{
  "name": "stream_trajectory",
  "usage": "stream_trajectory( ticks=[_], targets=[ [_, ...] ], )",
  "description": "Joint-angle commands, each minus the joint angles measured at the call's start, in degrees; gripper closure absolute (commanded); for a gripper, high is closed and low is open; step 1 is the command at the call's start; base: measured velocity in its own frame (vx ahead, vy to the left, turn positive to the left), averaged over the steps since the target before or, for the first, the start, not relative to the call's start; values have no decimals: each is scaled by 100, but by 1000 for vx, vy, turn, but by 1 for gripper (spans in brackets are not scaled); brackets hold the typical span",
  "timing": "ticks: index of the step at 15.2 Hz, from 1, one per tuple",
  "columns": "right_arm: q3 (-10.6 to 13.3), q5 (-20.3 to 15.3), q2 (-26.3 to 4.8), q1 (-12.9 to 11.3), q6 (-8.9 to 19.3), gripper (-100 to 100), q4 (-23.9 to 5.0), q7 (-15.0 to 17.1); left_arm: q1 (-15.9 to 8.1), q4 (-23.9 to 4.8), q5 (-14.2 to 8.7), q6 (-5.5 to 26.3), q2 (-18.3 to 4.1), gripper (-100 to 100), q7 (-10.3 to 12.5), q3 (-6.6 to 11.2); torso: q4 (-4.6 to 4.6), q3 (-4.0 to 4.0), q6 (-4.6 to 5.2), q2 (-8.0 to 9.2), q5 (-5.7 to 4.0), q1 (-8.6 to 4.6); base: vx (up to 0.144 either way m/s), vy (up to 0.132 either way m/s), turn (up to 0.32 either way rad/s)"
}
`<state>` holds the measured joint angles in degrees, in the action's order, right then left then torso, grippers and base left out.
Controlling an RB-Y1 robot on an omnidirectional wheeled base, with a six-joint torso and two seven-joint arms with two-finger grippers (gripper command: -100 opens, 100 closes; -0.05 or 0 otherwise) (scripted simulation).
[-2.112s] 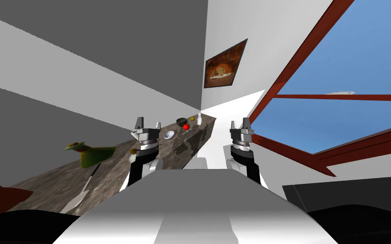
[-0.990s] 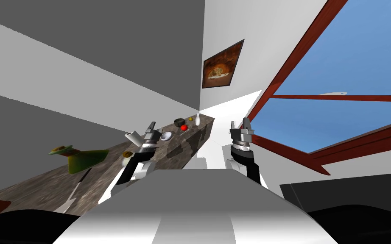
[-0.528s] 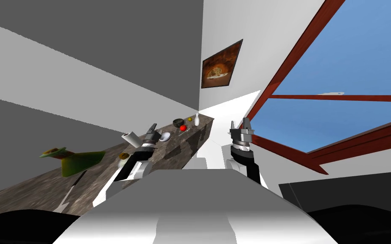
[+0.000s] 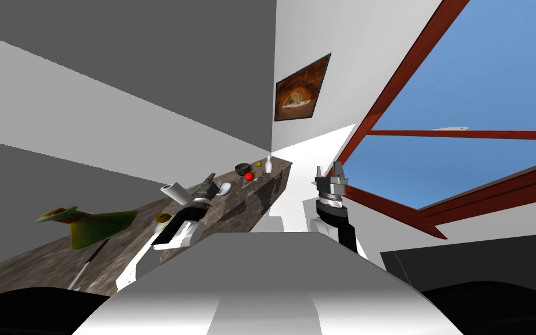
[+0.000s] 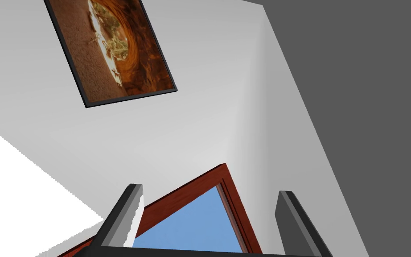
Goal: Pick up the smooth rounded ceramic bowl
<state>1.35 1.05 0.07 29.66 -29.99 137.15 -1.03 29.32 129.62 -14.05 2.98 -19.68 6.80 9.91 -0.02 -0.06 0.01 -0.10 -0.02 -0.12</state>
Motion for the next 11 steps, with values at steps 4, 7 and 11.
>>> stream_trajectory(
  ticks=[4, 7, 11],
  targets=[
    [0, 0, 0, 0, 0, 0, 0, 0, -39, -149, -203, 611, -229, -100, 108, 188, 0, -1, 0, -2, 0, 0, 26, -31, -21],
    [0, 0, 0, 0, 0, 0, 0, 0, -32, -219, -318, 931, -346, -100, 166, 289, 0, -1, 0, -2, 0, 1, 24, -25, -24],
    [0, 0, 0, 0, 0, 0, 0, 0, -25, -290, -436, 1379, -460, -100, 224, 392, -1, -3, 0, -5, 0, 1, 30, -26, -20]
  ],
)
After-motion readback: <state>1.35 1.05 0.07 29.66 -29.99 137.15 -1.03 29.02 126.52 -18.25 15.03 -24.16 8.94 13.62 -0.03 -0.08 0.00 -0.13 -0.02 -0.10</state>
